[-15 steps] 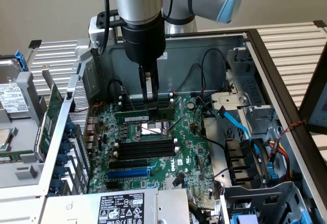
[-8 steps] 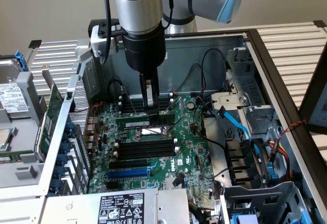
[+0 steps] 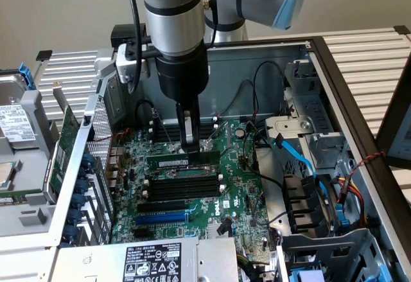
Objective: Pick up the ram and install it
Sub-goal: 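Insert the ram into the slot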
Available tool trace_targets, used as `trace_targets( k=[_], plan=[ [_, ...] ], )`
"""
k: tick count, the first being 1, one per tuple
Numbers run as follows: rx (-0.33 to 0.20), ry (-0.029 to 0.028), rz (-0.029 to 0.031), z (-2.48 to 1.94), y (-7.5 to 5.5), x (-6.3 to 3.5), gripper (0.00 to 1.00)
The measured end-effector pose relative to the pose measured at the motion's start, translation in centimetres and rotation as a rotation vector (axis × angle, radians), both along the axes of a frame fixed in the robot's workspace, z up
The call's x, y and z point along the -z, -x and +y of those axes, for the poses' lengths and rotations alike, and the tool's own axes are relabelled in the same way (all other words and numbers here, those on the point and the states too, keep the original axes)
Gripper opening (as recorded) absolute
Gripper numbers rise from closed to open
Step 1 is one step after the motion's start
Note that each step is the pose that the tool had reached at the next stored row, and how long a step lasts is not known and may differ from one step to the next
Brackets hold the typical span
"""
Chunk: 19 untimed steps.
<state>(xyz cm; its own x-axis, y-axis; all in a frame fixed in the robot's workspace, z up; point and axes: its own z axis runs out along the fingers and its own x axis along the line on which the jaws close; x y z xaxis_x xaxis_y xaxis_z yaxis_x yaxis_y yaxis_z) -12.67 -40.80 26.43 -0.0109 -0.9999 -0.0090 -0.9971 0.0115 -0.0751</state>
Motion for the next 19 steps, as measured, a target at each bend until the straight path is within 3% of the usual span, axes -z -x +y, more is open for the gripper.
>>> trace_targets(
  k=[13,19],
  plan=[
    [0.016,0.0,0.0,-0.64,0.0,0.6,0.13],
    [0.021,0.0026,-0.0001,-0.69,0.0,1.18,0.13]
  ],
)
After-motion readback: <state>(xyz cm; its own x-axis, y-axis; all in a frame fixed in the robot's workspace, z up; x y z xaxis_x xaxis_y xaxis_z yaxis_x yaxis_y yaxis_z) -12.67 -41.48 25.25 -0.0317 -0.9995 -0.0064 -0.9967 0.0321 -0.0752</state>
